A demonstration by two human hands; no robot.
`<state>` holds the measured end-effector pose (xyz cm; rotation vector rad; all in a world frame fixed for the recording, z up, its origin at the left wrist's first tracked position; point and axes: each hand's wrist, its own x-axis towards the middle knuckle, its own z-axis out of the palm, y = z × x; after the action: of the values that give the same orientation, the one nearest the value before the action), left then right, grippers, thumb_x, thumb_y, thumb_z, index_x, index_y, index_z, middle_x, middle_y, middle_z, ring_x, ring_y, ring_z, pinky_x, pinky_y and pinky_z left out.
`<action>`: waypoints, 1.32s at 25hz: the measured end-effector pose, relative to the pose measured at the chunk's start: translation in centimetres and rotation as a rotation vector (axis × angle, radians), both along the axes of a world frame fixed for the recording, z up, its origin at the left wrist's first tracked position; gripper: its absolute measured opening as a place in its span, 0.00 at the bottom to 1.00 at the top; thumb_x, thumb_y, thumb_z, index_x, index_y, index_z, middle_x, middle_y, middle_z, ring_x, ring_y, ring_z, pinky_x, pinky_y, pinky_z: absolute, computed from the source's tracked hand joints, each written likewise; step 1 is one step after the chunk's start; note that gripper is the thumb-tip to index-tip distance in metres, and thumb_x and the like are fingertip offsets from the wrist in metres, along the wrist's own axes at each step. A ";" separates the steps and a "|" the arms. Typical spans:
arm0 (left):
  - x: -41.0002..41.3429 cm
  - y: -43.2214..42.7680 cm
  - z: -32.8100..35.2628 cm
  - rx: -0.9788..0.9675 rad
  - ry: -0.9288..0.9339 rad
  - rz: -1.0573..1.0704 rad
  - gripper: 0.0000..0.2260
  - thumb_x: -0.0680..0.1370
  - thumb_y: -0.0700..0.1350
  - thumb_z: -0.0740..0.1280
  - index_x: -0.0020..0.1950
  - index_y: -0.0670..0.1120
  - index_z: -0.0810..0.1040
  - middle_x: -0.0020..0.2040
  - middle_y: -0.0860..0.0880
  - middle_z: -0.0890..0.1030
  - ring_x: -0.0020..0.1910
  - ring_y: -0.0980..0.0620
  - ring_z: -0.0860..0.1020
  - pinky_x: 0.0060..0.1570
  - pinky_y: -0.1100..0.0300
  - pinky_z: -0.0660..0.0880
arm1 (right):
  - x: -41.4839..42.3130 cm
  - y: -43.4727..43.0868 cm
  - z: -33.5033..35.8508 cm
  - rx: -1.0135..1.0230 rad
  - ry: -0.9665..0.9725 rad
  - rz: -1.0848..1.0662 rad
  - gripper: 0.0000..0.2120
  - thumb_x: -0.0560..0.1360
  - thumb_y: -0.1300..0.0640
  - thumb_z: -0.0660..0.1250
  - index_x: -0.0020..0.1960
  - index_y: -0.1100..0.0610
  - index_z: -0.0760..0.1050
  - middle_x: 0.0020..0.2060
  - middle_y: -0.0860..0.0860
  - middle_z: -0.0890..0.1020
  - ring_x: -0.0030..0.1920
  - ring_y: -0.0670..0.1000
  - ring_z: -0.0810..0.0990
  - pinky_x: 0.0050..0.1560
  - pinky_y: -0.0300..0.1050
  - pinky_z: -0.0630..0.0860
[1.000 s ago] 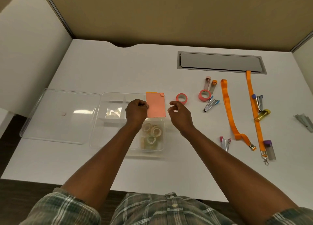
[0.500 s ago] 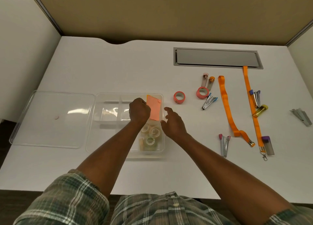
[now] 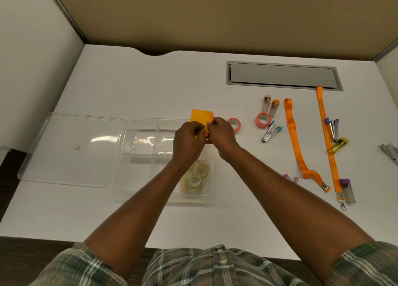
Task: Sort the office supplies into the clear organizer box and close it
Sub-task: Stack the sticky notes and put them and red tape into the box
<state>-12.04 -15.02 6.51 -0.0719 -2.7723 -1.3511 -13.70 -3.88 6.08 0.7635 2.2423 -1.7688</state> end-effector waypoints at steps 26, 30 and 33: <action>-0.9 0.3 -2.8 -0.623 -0.190 -0.105 0.09 0.79 0.34 0.58 0.57 0.38 0.75 0.51 0.41 0.80 0.46 0.43 0.82 0.39 0.58 0.70 | 3.1 1.5 -3.9 0.615 -0.011 0.326 0.27 0.77 0.60 0.66 0.75 0.54 0.64 0.65 0.55 0.77 0.64 0.57 0.77 0.59 0.52 0.75; -0.6 0.7 -2.6 -0.790 -0.099 -0.208 0.10 0.78 0.34 0.59 0.58 0.39 0.73 0.55 0.41 0.75 0.46 0.42 0.78 0.36 0.56 0.67 | 3.2 1.8 -3.8 0.599 0.012 0.318 0.24 0.77 0.57 0.65 0.73 0.54 0.67 0.65 0.55 0.77 0.64 0.56 0.77 0.61 0.52 0.75; -0.2 0.2 -3.1 -0.841 -0.089 -0.278 0.09 0.77 0.36 0.60 0.54 0.40 0.76 0.52 0.42 0.77 0.47 0.42 0.77 0.37 0.54 0.65 | 2.6 3.0 -3.3 0.649 0.053 0.228 0.20 0.78 0.56 0.64 0.70 0.52 0.69 0.65 0.53 0.76 0.62 0.55 0.78 0.59 0.52 0.74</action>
<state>-12.25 -14.85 3.40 -0.4459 -3.2722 -0.1141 -11.07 -0.85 2.81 0.5222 2.8322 -0.9633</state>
